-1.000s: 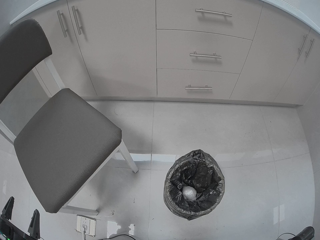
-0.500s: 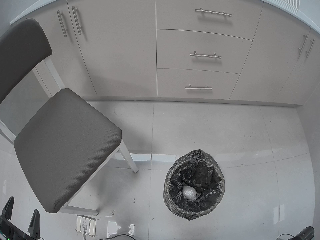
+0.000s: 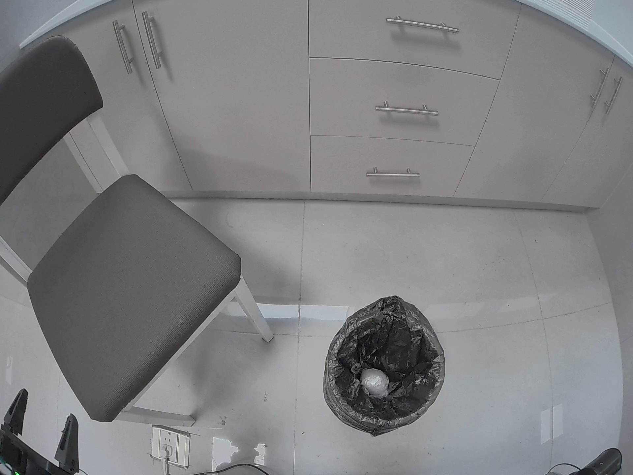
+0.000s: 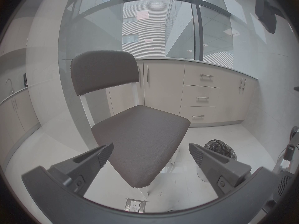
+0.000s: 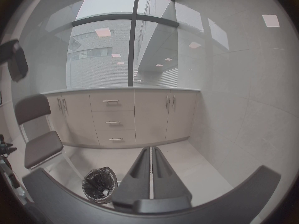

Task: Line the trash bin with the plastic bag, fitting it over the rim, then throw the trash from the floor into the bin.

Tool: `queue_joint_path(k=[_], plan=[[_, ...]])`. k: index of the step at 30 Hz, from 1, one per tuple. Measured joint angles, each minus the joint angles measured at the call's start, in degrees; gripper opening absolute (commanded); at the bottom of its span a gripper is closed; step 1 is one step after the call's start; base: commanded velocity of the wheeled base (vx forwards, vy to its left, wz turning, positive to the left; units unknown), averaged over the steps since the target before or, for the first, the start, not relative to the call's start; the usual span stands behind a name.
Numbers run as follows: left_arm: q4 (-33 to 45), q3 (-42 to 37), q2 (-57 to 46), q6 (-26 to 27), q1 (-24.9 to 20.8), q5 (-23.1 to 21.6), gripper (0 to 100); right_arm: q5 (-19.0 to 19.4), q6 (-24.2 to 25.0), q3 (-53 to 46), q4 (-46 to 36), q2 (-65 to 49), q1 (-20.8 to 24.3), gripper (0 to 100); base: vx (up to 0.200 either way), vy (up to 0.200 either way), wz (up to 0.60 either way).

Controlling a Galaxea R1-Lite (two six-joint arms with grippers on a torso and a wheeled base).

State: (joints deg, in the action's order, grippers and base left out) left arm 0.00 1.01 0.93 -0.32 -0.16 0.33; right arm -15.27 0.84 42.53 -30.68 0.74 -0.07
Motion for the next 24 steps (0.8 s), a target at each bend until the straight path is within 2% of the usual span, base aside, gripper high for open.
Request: queue_joint_path(k=[8, 11, 14, 18, 24], plan=[[0.0, 0.0, 0.0, 0.0, 0.0, 0.0, 100, 2.1, -1.3, -22.7, 19.1, 0.0, 0.0, 0, 0.000, 0.000, 0.00], [0.0, 0.0, 0.0, 0.0, 0.0, 0.0, 100, 4.8, -1.7, -31.0, 25.9, 0.1, 0.0, 0, 0.000, 0.000, 0.00], [0.0, 0.0, 0.0, 0.0, 0.0, 0.0, 100, 10.3, -1.9, -37.3, 31.2, 0.1, 0.0, 0, 0.000, 0.000, 0.00], [0.1, 0.0, 0.0, 0.0, 0.0, 0.0, 100, 15.1, -2.4, -40.5, 32.0, 0.1, 0.0, 0, 0.000, 0.000, 0.00], [0.1, 0.0, 0.0, 0.0, 0.1, 0.0, 100, 15.5, -1.5, -41.4, 30.9, 0.1, 0.0, 0, 0.000, 0.000, 0.00]])
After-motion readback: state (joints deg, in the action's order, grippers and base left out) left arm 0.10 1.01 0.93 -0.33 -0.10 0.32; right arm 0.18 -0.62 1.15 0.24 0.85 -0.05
